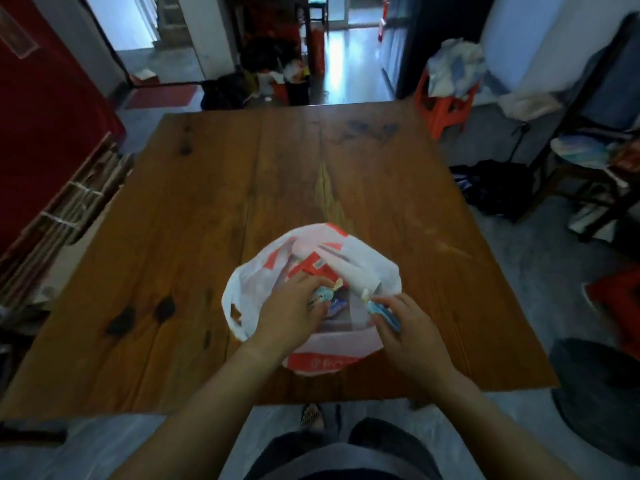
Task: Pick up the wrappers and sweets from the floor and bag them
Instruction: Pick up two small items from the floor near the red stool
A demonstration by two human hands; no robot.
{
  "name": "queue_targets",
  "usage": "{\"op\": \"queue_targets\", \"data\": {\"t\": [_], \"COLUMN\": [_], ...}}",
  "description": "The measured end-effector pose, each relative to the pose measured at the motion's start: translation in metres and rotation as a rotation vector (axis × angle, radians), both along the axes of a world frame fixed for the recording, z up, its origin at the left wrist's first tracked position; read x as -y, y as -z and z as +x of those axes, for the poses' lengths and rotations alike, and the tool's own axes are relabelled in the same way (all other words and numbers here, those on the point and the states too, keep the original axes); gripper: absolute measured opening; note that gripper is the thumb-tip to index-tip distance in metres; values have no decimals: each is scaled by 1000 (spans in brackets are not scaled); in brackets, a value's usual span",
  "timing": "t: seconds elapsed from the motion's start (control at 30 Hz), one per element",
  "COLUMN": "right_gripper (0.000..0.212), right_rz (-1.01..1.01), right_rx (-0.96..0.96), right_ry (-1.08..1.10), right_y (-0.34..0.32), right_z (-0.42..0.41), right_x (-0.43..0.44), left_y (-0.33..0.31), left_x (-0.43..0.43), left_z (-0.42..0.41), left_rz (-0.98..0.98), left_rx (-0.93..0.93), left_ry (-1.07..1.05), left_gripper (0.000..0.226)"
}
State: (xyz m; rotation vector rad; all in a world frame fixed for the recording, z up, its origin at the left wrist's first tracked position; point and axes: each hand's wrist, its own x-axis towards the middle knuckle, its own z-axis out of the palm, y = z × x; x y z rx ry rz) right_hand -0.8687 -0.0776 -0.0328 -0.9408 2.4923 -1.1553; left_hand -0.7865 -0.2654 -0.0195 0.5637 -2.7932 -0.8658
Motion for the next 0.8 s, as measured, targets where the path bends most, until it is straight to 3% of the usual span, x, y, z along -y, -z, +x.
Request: {"op": "queue_targets", "data": {"t": [0.33,0.43,0.67,0.8], "right_gripper": [30,30,35,34], "right_rz": [29,54,69,77], "right_rx": [16,12,73,58], "right_ry": [245,279,261,220], "right_y": [5,6,16,20], "right_z": [-20,-26,-20,-23], "right_x": [9,9,31,53], "left_y": [38,48,70,80], "left_x": [23,28,46,50], "left_z": [-83,-83,-51,-44], "left_rz": [-112,-64,-276,-218], "left_rx": [116,127,-47,125], "left_ry": [361,347,276,271], "left_gripper": [31,29,33,42]}}
